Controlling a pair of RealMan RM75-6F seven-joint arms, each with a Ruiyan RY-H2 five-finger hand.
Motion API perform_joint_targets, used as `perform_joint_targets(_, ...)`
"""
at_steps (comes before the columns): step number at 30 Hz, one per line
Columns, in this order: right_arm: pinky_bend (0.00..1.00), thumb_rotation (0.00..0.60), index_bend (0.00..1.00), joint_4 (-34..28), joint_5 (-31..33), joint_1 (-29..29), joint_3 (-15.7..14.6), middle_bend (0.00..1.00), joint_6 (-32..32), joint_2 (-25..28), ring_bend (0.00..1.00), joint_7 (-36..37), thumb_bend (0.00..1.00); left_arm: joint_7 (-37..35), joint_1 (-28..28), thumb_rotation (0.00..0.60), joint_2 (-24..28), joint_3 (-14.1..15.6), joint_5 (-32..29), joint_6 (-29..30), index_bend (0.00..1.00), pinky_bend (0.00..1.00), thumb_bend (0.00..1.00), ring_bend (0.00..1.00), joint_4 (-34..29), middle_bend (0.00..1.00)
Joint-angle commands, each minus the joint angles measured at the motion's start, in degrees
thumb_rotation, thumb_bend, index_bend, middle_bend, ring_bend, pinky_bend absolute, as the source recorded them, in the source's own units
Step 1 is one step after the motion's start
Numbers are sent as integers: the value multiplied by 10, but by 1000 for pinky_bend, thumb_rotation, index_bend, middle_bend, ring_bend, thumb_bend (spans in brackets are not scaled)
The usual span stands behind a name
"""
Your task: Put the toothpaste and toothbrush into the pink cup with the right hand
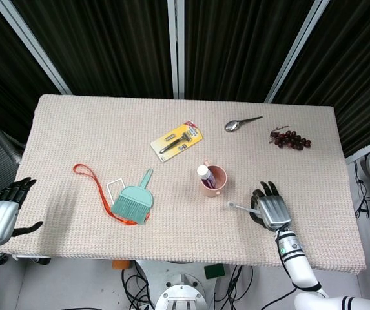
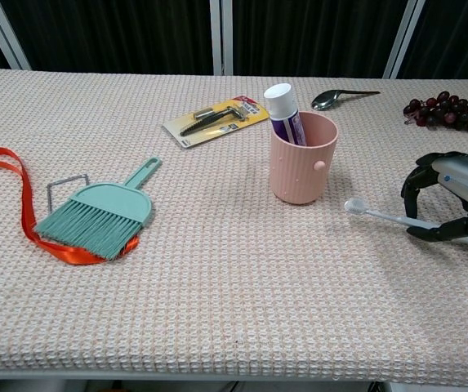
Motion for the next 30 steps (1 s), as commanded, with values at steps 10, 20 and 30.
perform_joint_targets(10,0,600,746,-69,-69,-26,39,329,60,72,30,115,834,9,-2,521,2,0,4,1,88,228,84,107,-10,81)
perform_joint_targets(20,0,600,765,-65,-108,18,150,365,89,44,30,258,881,12,-6,518,4,0,0,-8,88,255,84,107,-15,81)
perform_joint_targets(30,0,600,785,43,-117,82,185,366,56,-82,30,444,878,5,-8,519,-2,-1,-6,-15,88,256,84,107,-8,81)
